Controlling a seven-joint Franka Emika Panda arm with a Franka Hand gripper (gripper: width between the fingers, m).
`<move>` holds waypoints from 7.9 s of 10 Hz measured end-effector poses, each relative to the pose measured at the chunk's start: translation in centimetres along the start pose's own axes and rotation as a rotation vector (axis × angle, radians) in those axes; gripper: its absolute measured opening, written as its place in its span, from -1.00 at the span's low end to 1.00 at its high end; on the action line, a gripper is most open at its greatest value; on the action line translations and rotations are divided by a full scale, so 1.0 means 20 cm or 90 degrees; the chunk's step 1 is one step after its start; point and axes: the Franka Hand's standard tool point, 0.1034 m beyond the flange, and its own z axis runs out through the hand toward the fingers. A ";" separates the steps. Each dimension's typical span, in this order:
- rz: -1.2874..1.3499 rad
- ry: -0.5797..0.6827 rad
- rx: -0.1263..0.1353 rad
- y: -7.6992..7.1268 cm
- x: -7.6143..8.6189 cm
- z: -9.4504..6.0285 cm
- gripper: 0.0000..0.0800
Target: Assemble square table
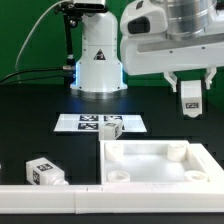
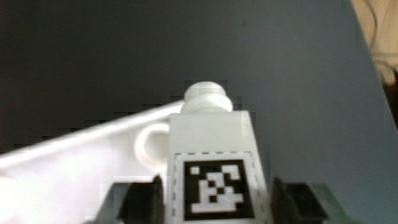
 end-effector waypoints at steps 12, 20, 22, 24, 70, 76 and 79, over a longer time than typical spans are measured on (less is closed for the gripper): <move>-0.171 0.463 -0.026 -0.10 0.32 -0.11 -0.29; -0.186 0.454 -0.053 -0.01 0.32 -0.05 -0.29; -0.185 0.451 -0.053 -0.01 0.32 -0.05 -0.29; -0.141 0.411 -0.050 -0.08 0.26 0.00 -0.29; 0.581 0.208 0.017 -0.07 0.44 0.15 -0.29; 0.391 0.212 0.001 -0.04 0.44 0.13 0.50; 0.202 0.221 -0.027 -0.03 0.43 0.11 0.62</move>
Offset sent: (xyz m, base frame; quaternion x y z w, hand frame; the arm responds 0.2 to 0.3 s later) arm -0.0237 0.0255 0.0308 -0.0360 0.1030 0.1147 0.9874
